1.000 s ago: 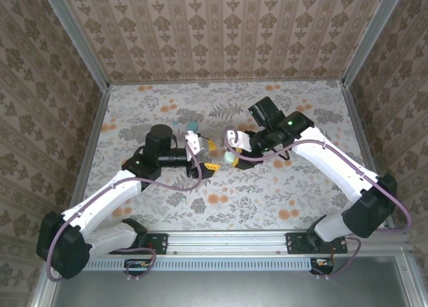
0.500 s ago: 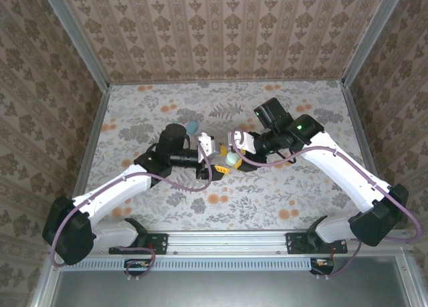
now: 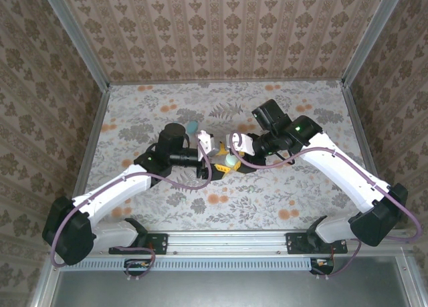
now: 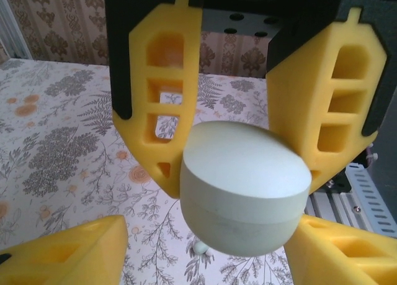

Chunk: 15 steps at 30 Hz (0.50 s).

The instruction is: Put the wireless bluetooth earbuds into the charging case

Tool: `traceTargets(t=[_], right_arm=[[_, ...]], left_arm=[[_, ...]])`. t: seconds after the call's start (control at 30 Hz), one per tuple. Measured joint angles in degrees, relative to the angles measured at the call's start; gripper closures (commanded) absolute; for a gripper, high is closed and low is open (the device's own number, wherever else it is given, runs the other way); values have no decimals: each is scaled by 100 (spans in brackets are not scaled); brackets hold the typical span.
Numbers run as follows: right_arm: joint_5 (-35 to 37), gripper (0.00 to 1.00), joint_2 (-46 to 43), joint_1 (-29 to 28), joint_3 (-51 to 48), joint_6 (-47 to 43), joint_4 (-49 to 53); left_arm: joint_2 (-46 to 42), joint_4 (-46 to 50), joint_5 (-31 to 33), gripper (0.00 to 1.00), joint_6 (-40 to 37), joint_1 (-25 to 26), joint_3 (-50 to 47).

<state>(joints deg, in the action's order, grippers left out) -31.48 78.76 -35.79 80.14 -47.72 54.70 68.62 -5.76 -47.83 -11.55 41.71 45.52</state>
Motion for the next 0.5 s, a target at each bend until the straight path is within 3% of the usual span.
traceTargets(t=[0.5], right_arm=[[83,63,11,-2,-48,26,-28]], left_arm=[[2,-125,-188,41,170,0,0]])
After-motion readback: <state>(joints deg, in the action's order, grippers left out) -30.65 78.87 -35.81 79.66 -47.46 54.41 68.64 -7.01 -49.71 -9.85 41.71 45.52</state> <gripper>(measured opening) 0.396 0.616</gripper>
